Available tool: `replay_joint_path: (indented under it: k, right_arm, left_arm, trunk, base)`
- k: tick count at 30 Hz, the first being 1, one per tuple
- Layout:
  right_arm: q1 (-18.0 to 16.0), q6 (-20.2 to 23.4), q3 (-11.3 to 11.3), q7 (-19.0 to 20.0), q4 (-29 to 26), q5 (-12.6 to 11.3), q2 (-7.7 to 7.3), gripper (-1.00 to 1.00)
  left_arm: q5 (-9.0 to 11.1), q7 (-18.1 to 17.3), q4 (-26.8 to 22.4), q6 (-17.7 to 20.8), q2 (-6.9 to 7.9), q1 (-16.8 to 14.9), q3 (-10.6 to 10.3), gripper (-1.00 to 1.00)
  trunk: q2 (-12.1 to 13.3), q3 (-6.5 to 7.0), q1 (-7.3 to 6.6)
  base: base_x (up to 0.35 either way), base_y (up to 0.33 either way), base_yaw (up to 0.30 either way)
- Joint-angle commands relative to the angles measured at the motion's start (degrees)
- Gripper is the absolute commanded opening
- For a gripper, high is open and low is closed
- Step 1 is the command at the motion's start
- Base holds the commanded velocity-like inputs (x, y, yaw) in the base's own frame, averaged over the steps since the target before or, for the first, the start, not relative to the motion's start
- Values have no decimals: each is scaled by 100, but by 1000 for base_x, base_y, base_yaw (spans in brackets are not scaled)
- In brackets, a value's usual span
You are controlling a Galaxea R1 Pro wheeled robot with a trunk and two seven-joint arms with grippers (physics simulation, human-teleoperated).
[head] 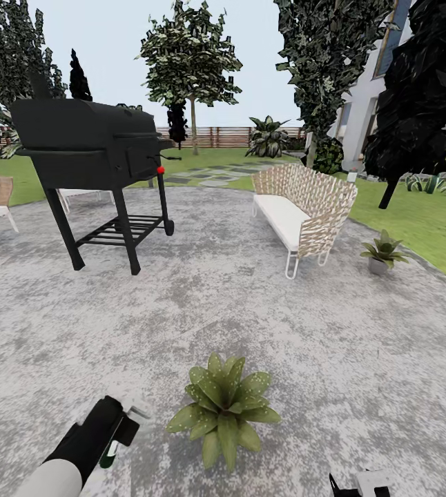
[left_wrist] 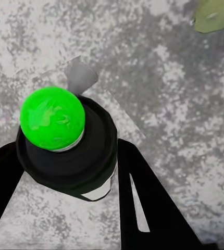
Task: Pick up the pesticide atomizer in the garden and spray insectifuge to fully cover both potted plants in the garden.
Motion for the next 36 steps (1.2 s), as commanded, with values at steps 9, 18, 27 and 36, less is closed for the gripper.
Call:
replay_joint_path:
  k: [9,18,27,36]
  right_arm:
    - [-3,-18,-49,39,1,12,-1,100]
    - [-3,-18,-49,39,1,12,-1,100]
    - [-3,-18,-49,39,1,12,-1,100]
    - [-3,-18,-49,39,1,12,-1,100]
  left_arm:
    - [-5,-29,-132,2,7,-84,53,-100]
    - [-17,-166,-428,-16,-133,12,10,-100]
    - [-32,-976,-383,-122,400,249,-877,-100]
    - [-17,-1066,-452,-82,227,186,-1044,-100]
  trunk:
    - [-2,-5,-1]
    - [-2,-5,-1]
    - [-2,-5,-1]
    - [-2,-5,-1]
  base:
    - [0,0,0]
    - [0,0,0]
    - [0,0,0]
    - [0,0,0]
